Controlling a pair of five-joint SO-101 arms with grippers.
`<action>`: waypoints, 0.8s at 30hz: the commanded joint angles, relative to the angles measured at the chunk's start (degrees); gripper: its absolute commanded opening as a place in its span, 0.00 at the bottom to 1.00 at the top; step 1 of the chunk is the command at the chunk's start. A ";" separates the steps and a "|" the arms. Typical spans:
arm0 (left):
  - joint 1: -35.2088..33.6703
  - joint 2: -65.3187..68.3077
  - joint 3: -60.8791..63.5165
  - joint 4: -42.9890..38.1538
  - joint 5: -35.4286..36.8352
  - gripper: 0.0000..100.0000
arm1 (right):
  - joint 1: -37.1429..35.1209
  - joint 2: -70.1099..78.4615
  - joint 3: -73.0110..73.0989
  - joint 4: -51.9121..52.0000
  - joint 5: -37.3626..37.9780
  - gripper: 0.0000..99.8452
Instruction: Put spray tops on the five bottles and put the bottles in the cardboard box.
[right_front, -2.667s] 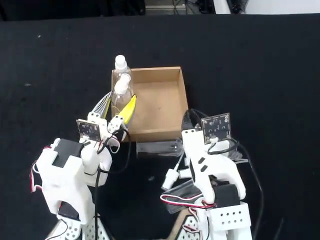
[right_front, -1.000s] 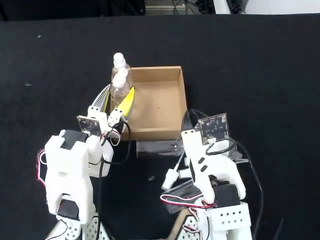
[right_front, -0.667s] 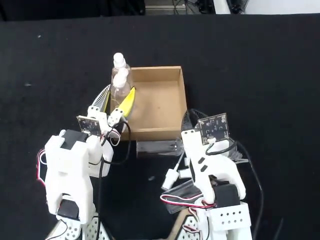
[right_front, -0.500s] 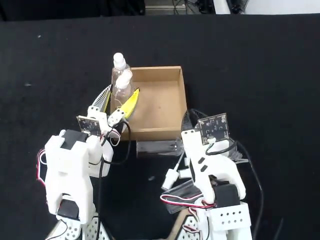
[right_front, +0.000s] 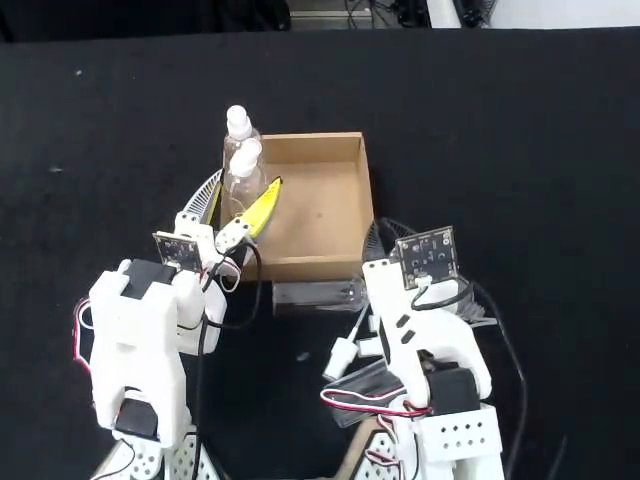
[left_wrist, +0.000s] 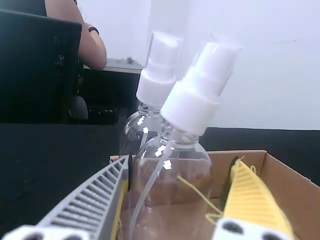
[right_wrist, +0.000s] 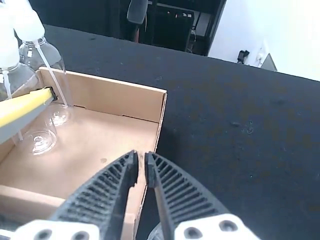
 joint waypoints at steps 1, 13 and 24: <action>-0.75 -0.88 0.75 -1.49 -0.09 0.25 | 0.97 -1.10 -0.22 -1.93 0.79 0.01; -2.68 -12.84 4.97 5.19 -0.09 0.25 | 0.97 -1.10 -0.22 -1.93 0.79 0.01; -1.45 -24.88 10.77 10.55 -0.09 0.25 | 0.97 -1.10 -0.22 -1.93 0.79 0.01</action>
